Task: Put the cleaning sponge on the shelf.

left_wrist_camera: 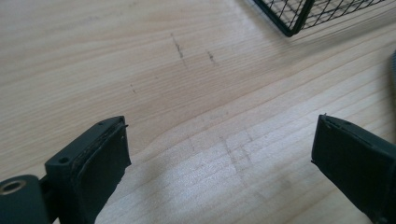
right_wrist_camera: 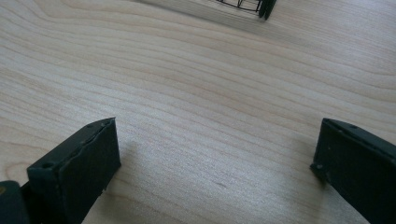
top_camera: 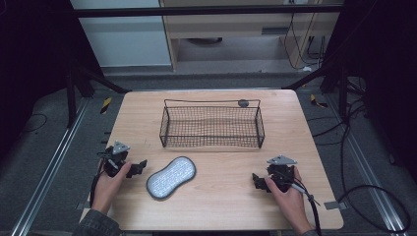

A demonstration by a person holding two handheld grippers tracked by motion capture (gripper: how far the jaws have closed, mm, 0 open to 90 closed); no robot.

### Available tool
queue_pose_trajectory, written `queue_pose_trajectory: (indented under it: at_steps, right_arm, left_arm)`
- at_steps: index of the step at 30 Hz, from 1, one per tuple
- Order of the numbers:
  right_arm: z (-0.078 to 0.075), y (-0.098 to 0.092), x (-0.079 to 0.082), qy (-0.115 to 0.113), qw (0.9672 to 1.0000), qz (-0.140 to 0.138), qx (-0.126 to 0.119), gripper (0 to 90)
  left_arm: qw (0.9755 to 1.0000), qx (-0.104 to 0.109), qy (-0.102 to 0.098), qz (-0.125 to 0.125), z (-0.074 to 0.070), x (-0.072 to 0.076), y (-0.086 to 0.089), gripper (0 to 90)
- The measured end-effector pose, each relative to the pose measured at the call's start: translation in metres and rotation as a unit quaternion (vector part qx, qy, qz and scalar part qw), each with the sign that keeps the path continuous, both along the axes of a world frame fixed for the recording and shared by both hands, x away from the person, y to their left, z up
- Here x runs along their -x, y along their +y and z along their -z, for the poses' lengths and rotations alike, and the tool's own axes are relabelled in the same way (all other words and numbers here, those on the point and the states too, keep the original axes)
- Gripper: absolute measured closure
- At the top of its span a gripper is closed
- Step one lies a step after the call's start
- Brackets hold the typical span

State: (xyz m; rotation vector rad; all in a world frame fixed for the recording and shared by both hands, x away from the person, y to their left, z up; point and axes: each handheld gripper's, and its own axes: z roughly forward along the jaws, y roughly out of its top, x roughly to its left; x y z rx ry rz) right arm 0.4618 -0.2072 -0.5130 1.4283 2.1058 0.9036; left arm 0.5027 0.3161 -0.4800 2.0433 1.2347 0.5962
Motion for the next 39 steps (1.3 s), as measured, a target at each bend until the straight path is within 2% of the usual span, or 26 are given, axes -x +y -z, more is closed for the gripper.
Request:
queue_pose_trajectory:
  at_steps: [3, 6, 10, 13, 14, 17, 19, 20, 21, 23, 24, 25, 29, 30, 31, 34, 39]
  right_arm:
    - [0.0, 0.0, 0.001, 0.0, 1.0, 0.0, 0.001, 0.5]
    - [0.0, 0.0, 0.001, -0.001, 1.0, -0.001, 0.004, 0.5]
    - [0.0, 0.0, 0.001, -0.001, 1.0, -0.001, 0.004, 0.5]
    - [0.0, -0.001, 0.001, 0.001, 1.0, -0.003, 0.0, 0.4]
    - [0.0, -0.001, 0.0, 0.002, 1.0, -0.004, 0.0, 0.4]
    - [0.0, 0.0, 0.0, 0.002, 1.0, -0.001, 0.0, 0.4]
    - [0.001, -0.002, 0.001, -0.004, 1.0, -0.006, 0.006, 0.4]
    - [0.001, -0.002, 0.001, -0.004, 0.9999, -0.008, 0.006, 0.4]
    - [0.0, -0.002, 0.002, 0.003, 1.0, -0.006, -0.004, 0.4]
    - [0.0, -0.003, 0.002, -0.001, 1.0, -0.009, 0.002, 0.4]
    - [0.0, -0.003, 0.002, -0.002, 0.9999, -0.01, 0.004, 0.4]
    - [0.0, -0.003, 0.002, -0.001, 1.0, -0.009, 0.002, 0.4]
    - [0.0, -0.002, 0.002, 0.0, 1.0, -0.009, 0.002, 0.4]
    - [-0.001, -0.002, 0.002, 0.003, 1.0, -0.008, 0.0, 0.4]
    - [0.0, -0.003, 0.001, -0.003, 0.9999, -0.011, 0.009, 0.4]
    - [0.0, -0.002, 0.002, 0.0, 1.0, -0.008, 0.003, 0.3]
    - [0.0, -0.002, 0.002, 0.001, 1.0, -0.006, 0.0, 0.3]
  left_arm:
    - [0.9999, 0.013, -0.002, 0.01, -0.012, 0.005, -0.001, 3.3]
    - [0.9997, 0.006, -0.004, 0.023, -0.024, 0.009, -0.005, 3.2]
    - [0.9989, 0.012, -0.017, 0.042, -0.036, 0.016, -0.014, 2.9]
    - [0.9971, -0.001, -0.038, 0.066, -0.041, 0.02, -0.022, 2.2]
    - [0.9963, -0.016, -0.041, 0.074, -0.042, 0.02, -0.025, 2.4]
    - [0.9951, -0.04, -0.038, 0.082, -0.044, 0.019, -0.032, 2.9]
    - [0.9955, -0.037, -0.037, 0.079, -0.045, 0.019, -0.034, 3.5]
    - [0.9957, -0.038, -0.026, 0.081, -0.047, 0.018, -0.039, 3.6]
    - [0.9951, -0.056, -0.021, 0.079, -0.048, 0.018, -0.042, 3.6]
    - [0.9925, -0.097, -0.007, 0.074, -0.049, 0.018, -0.048, 4.2]
    - [0.9908, -0.112, 0.001, 0.075, -0.049, 0.019, -0.05, 4.9]
    - [0.9902, -0.119, 0.005, 0.074, -0.049, 0.02, -0.052, 5.2]
    - [0.9896, -0.114, 0.023, 0.084, -0.047, 0.024, -0.061, 5.7]
    - [0.9887, -0.117, 0.031, 0.089, -0.046, 0.024, -0.063, 5.9]
    - [0.9869, -0.122, 0.041, 0.097, -0.046, 0.025, -0.065, 6.6]
    - [0.9851, -0.114, 0.062, 0.113, -0.042, 0.029, -0.071, 6.5]
    - [0.9826, -0.112, 0.075, 0.128, -0.044, 0.033, -0.078, 4.2]
